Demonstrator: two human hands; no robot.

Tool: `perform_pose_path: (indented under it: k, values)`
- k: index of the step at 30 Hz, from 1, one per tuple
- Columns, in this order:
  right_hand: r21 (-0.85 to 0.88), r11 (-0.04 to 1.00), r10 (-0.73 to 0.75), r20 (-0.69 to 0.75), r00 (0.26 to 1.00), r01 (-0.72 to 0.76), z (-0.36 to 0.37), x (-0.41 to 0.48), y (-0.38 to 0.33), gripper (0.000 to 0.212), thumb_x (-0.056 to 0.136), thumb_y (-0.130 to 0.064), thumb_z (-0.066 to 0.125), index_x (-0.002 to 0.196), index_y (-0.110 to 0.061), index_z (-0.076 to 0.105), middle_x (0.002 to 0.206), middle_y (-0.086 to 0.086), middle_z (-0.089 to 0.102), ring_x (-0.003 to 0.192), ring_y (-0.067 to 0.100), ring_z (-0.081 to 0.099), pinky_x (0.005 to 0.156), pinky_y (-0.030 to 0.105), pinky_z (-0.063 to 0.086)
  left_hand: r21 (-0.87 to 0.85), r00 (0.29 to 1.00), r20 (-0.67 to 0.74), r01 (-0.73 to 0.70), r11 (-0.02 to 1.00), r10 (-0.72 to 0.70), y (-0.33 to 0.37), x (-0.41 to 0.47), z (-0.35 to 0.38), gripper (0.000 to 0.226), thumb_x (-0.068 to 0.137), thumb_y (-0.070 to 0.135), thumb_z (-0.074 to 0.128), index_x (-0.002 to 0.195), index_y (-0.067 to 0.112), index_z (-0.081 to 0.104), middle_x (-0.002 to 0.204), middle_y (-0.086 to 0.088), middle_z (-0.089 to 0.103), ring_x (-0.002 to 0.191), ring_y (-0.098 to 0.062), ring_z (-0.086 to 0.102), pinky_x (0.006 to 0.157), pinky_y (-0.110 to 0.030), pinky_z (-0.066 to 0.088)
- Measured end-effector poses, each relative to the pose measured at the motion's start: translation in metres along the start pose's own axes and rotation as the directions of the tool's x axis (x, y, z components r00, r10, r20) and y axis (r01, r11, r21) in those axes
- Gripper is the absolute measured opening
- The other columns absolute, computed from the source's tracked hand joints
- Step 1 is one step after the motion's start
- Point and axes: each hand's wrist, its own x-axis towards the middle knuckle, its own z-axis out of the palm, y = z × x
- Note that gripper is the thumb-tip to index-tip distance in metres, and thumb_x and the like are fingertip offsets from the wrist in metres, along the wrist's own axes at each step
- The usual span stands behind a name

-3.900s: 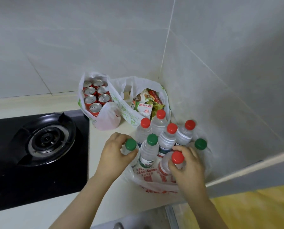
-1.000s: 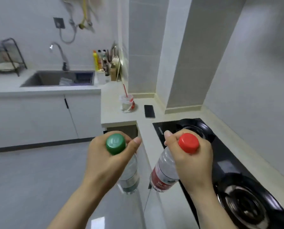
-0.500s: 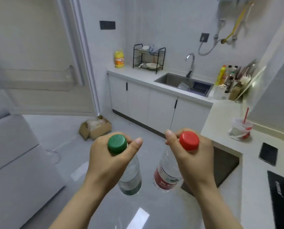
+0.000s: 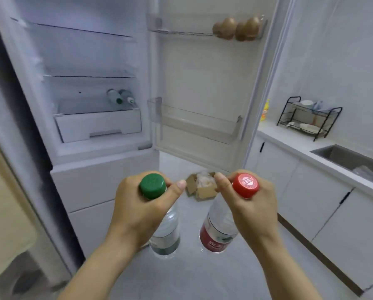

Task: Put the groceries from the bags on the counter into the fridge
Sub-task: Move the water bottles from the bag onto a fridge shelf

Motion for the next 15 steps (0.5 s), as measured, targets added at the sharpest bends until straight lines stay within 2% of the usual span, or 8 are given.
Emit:
perform_pose_path:
  k: [3,6,10,15]
  values:
    - [0.041,0.999,-0.019,0.069,0.997,0.016,0.044,0.015,-0.009,0.038,0.078,-0.037,0.069,0.061,-0.003,0.061,0.06,0.012,0.062,0.061,0.029,0.058,0.059,0.037,0.047,0.039,0.998,-0.052,0.023,0.999,-0.02,-0.011,0.017,-0.038,0.033,0.066,0.04,0.07,0.058,0.008,0.067,0.063,-0.009,0.067,0.067,-0.024,0.062,0.062,-0.03,0.047]
    - [0.078,0.996,-0.058,0.12,0.991,0.049,0.084,0.032,-0.02,0.041,0.077,-0.04,0.068,0.06,-0.004,0.06,0.059,0.012,0.062,0.06,0.028,0.058,0.06,0.039,0.048,0.09,0.992,-0.125,0.015,0.996,-0.003,-0.02,0.037,-0.067,0.033,0.067,0.04,0.07,0.057,0.009,0.066,0.062,-0.007,0.067,0.065,-0.021,0.062,0.061,-0.027,0.046]
    - [0.147,0.983,-0.134,0.157,0.978,0.111,0.129,0.06,-0.031,0.049,0.073,-0.048,0.063,0.062,-0.001,0.06,0.061,0.016,0.062,0.059,0.028,0.057,0.059,0.035,0.047,0.12,0.982,-0.187,-0.004,0.993,0.026,-0.031,0.064,-0.096,0.039,0.069,0.04,0.069,0.059,0.003,0.065,0.063,-0.014,0.065,0.066,-0.027,0.06,0.06,-0.031,0.046]
    - [0.24,0.956,-0.206,0.147,0.967,0.167,0.18,0.105,-0.03,0.046,0.074,-0.041,0.065,0.06,0.002,0.059,0.057,0.017,0.057,0.057,0.028,0.051,0.052,0.021,0.038,0.147,0.964,-0.264,0.0,0.989,0.039,-0.046,0.113,-0.118,0.048,0.067,0.043,0.068,0.064,-0.004,0.063,0.068,-0.02,0.065,0.068,-0.031,0.057,0.058,-0.033,0.044]
